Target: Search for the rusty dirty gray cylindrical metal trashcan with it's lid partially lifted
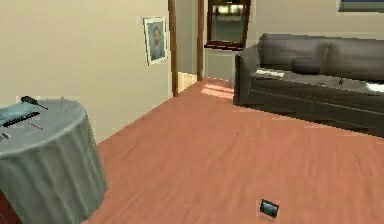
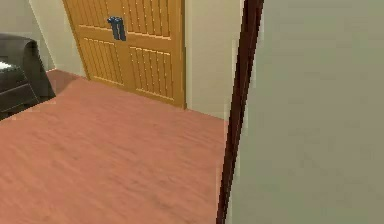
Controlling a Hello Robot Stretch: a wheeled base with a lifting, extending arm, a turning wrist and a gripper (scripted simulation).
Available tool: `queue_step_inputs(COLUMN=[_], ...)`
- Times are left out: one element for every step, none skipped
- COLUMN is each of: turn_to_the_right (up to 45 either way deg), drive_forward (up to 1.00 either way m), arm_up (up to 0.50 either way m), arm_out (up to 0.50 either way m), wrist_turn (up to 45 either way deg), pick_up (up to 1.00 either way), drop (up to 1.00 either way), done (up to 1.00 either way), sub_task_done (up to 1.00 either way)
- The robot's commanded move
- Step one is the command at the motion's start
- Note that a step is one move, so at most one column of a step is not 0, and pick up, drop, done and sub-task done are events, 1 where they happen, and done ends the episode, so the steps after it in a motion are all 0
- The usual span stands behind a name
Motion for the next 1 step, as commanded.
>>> queue_step_inputs(turn_to_the_right=[3.0], drive_forward=[0.0], arm_up=[0.0], arm_out=[0.0], wrist_turn=[0.0], pick_up=[0.0], drop=[0.0], done=[0.0], sub_task_done=[0.0])
